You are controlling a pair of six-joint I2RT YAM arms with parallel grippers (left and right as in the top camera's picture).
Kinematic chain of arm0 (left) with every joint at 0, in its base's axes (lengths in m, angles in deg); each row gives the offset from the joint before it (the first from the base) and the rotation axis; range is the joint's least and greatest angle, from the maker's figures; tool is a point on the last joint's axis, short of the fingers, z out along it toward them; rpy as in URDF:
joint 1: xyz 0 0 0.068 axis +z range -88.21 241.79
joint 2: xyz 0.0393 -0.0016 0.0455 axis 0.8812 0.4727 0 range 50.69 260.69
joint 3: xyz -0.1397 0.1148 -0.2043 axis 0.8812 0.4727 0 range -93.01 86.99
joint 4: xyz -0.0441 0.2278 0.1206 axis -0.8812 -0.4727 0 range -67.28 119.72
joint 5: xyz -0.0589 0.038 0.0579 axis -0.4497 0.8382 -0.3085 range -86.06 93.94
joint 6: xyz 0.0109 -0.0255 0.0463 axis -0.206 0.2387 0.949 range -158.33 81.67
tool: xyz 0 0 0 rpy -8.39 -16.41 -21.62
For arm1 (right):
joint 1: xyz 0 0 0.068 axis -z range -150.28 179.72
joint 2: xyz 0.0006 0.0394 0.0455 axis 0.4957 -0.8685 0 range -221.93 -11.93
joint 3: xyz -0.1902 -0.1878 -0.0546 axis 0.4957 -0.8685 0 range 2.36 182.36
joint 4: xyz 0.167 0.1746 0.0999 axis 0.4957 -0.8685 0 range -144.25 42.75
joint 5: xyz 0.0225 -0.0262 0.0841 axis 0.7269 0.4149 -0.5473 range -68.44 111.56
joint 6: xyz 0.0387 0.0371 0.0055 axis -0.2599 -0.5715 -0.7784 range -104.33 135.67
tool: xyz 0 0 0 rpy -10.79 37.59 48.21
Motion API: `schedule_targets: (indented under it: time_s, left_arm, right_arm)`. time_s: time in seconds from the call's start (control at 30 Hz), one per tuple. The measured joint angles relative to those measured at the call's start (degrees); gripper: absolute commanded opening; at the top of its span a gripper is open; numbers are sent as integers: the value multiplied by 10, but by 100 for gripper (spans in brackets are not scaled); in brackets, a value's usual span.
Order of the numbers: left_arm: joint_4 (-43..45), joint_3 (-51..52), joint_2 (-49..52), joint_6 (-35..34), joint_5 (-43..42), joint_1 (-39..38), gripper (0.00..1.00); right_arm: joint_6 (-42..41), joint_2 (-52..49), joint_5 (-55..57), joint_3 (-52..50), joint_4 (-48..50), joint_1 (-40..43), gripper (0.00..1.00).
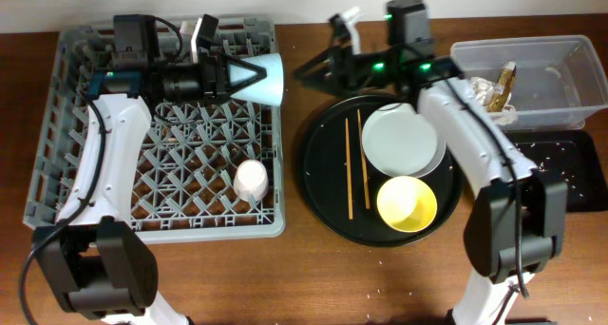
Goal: Sort waste into correct bins and load items into the dishwasher rack
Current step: 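Pass the blue cup from the right gripper to the left gripper, then place the blue cup in the rack with the left gripper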
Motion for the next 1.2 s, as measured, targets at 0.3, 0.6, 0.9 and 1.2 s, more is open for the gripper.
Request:
schedule_targets:
  time_s: [0.3,0.6,0.9,1.2]
  left_arm:
    - [-173,-56,1,38,570,-136,32]
    - [-157,-60,136,41,756,-176,95]
    - [-262,-242,155,40,721,-177,92]
    - [-304,-304,187,43,569,-345,67]
  right_arm:
    - [207,26,352,6,-416,84,84]
    - [223,54,471,15,-459,84,84]
    - [225,61,485,110,-522,97,74]
    - [216,113,589,219,-670,226,75]
